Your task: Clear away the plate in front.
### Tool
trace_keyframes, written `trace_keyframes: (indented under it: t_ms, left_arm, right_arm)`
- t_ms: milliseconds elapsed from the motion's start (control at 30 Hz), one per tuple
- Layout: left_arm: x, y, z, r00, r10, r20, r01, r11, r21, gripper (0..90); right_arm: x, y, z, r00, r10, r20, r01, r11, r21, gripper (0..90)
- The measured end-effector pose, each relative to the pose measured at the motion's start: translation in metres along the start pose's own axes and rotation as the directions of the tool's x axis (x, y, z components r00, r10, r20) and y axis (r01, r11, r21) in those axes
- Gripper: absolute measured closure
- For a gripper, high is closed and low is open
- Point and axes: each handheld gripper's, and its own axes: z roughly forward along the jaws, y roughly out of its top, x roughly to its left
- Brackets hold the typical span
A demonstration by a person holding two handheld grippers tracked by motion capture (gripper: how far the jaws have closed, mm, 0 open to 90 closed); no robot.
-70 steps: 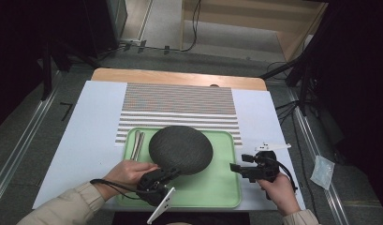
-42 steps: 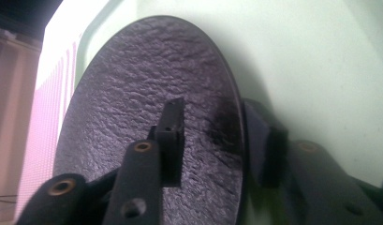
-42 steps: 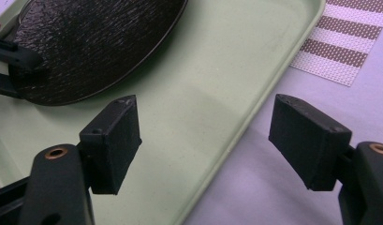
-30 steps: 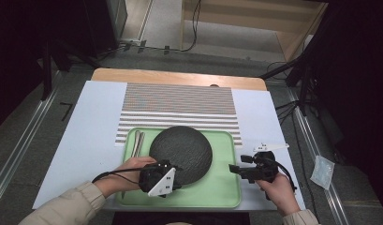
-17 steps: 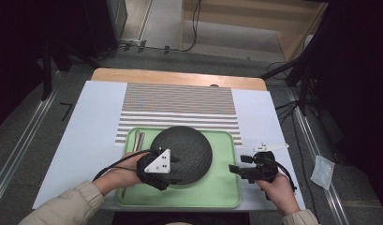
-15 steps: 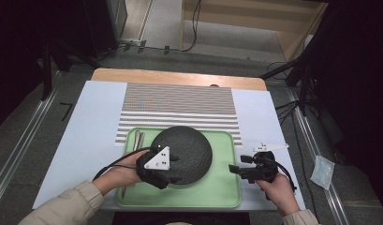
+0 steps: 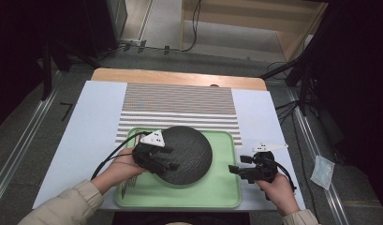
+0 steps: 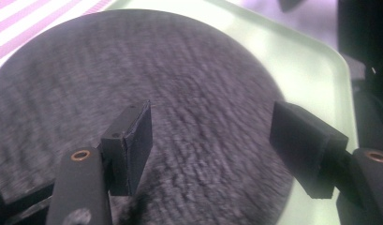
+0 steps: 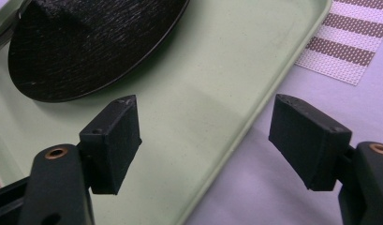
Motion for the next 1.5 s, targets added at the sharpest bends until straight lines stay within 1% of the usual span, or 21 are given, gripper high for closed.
trace_keyframes:
  t_ms: [67, 100, 133, 233, 400, 433, 500, 567, 667, 800, 833, 867, 900, 967, 1067, 1133, 1200, 1300, 1333, 1367, 1500]
  left_arm:
    - [0.005, -0.001, -0.002, 0.9993, -0.034, -0.011, 0.034, 0.9994, -0.007, 30.7]
    - [0.007, -0.001, -0.003, 0.9981, -0.054, -0.027, 0.054, 0.9985, -0.012, 30.7]
    - [0.009, -0.001, -0.004, 0.9974, -0.062, -0.037, 0.062, 0.998, -0.015, 30.7]
    - [0.014, -0.001, -0.008, 0.992, -0.107, -0.067, 0.105, 0.994, -0.031, 30.7]
    - [0.021, -0.003, -0.017, 0.9838, -0.165, -0.07, 0.16, 0.9846, -0.071, 30.7]
    - [0.023, -0.003, -0.019, 0.9807, -0.182, -0.072, 0.176, 0.9812, -0.08, 30.7]
    - [0.025, -0.004, -0.022, 0.9782, -0.193, -0.076, 0.186, 0.9784, -0.09, 30.7]
    - [0.026, -0.006, -0.026, 0.9737, -0.209, -0.091, 0.2, 0.9749, -0.098, 30.7]
    - [0.029, -0.009, -0.03, 0.9684, -0.221, -0.116, 0.21, 0.9729, -0.095, 30.7]
    - [0.032, -0.014, -0.034, 0.9585, -0.246, -0.144, 0.235, 0.9676, -0.093, 30.7]
    - [0.033, -0.015, -0.035, 0.9574, -0.247, -0.15, 0.236, 0.9677, -0.089, 30.7]
    - [0.034, -0.016, -0.036, 0.9564, -0.247, -0.156, 0.236, 0.9679, -0.086, 30.7]
    - [0.034, -0.017, -0.037, 0.9539, -0.253, -0.161, 0.241, 0.9663, -0.089, 30.7]
    - [0.034, -0.018, -0.039, 0.9515, -0.261, -0.162, 0.248, 0.9639, -0.096, 30.7]
    - [0.034, -0.021, -0.043, 0.9479, -0.267, -0.174, 0.253, 0.9626, -0.098, 30.7]
    - [0.035, -0.024, -0.046, 0.9432, -0.276, -0.185, 0.262, 0.9602, -0.098, 30.7]
    - [0.035, -0.026, -0.048, 0.9404, -0.281, -0.192, 0.266, 0.959, -0.097, 30.7]
    - [0.035, -0.03, -0.052, 0.9346, -0.29, -0.205, 0.274, 0.9559, -0.106, 30.7]
    - [0.035, -0.031, -0.054, 0.9309, -0.297, -0.213, 0.279, 0.9538, -0.112, 30.8]
    - [0.035, -0.032, -0.056, 0.9287, -0.3, -0.218, 0.28, 0.9527, -0.119, 30.7]
    - [0.036, -0.038, -0.063, 0.9222, -0.324, -0.211, 0.303, 0.9443, -0.129, 30.8]
  right_arm:
    - [0.0, 0.0, 0.0, 1.0, 0.0, -0.003, 0.0, 1.0, 0.002, 23.0]
    - [0.0, 0.0, 0.0, 1.0, -0.001, -0.001, 0.001, 1.0, 0.002, 23.0]
    - [0.0, 0.0, 0.0, 1.0, -0.002, -0.001, 0.002, 1.0, 0.003, 23.0]
    - [0.0, 0.0, 0.0, 1.0, -0.002, -0.001, 0.002, 1.0, 0.004, 23.0]
    - [0.001, 0.0, 0.0, 1.0, -0.001, -0.004, 0.001, 1.0, 0.004, 23.0]
    - [0.001, 0.0, 0.0, 1.0, -0.002, -0.004, 0.002, 1.0, 0.004, 23.0]
    - [0.001, 0.0, 0.001, 1.0, -0.002, -0.005, 0.002, 1.0, 0.004, 23.0]
    - [0.001, 0.0, 0.001, 1.0, -0.004, -0.005, 0.004, 1.0, 0.003, 23.0]
    - [0.001, 0.001, 0.001, 0.9999, -0.007, -0.009, 0.007, 1.0, 0.005, 23.0]
    - [0.001, 0.003, 0.002, 0.9999, -0.01, -0.01, 0.01, 1.0, 0.011, 23.0]
    - [0.002, 0.003, 0.003, 0.9999, -0.001, -0.01, 0.001, 1.0, 0.007, 23.0]
    - [0.002, 0.003, 0.004, 0.9999, -0.007, -0.012, 0.007, 1.0, 0.003, 23.0]
    - [0.001, 0.004, 0.004, 0.9998, -0.013, -0.014, 0.013, 1.0, 0.007, 23.0]
    - [0.001, 0.004, 0.004, 0.9998, -0.014, -0.015, 0.014, 1.0, 0.008, 23.0]
    - [0.002, 0.006, 0.006, 0.9998, -0.013, -0.016, 0.013, 1.0, 0.008, 23.0]
    - [0.002, 0.007, 0.007, 0.9996, -0.021, -0.02, 0.021, 1.0, 0.009, 23.0]
    - [0.002, 0.008, 0.007, 0.9996, -0.017, -0.022, 0.017, 1.0, 0.01, 23.0]
    - [0.002, 0.009, 0.009, 0.9993, -0.028, -0.026, 0.029, 1.0, 0.011, 23.0]
    - [0.002, 0.01, 0.009, 0.9993, -0.028, -0.025, 0.029, 1.0, 0.012, 23.0]
    - [0.002, 0.01, 0.01, 0.9994, -0.026, -0.025, 0.026, 1.0, 0.011, 23.0]
    - [0.002, 0.012, 0.011, 0.9989, -0.034, -0.031, 0.034, 0.999, 0.016, 23.0]
